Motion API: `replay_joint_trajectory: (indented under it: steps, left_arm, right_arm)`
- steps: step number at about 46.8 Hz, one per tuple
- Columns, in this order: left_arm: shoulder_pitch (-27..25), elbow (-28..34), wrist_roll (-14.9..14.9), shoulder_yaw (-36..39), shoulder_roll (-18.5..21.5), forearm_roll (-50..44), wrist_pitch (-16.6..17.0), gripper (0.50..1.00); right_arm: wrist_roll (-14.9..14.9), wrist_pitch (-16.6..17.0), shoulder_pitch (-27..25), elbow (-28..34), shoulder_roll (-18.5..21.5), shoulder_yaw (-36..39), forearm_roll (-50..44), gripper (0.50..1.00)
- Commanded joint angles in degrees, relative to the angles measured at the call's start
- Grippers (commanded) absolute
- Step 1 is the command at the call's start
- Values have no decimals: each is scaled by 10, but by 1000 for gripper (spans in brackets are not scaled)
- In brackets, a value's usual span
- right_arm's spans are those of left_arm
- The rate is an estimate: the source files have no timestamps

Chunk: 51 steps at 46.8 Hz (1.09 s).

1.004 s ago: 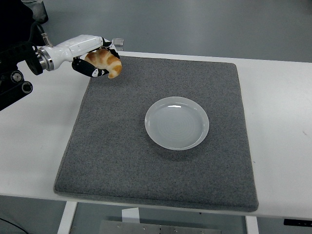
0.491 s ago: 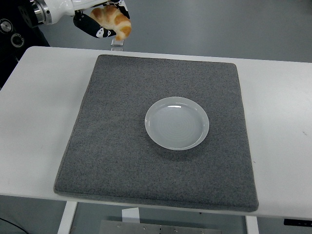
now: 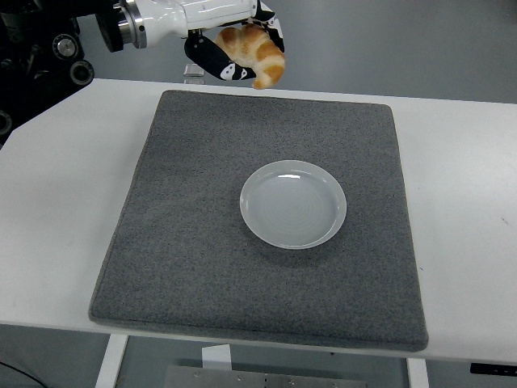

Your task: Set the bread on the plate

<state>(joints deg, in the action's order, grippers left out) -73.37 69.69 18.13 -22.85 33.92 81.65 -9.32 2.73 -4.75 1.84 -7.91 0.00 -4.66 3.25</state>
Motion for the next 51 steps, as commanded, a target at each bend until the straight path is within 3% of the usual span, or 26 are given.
replay_joint_trajectory:
  steps: [1, 22, 44, 51]
  left_arm:
    - [1, 6, 0, 1, -14, 0, 0, 500]
    - [10, -9, -2, 48, -65, 32, 12, 500]
    - [98, -70, -4, 71, -152, 122, 98, 500]
    - [119, -82, -4, 72, -163, 148, 101, 500]
  right_arm:
    - [0, 0, 0, 0, 0, 0, 0, 952]
    - [0, 0, 0, 0, 0, 0, 0, 952]
    - [0, 0, 0, 0, 0, 0, 0, 952]
    - [0, 0, 0, 0, 0, 0, 0, 954]
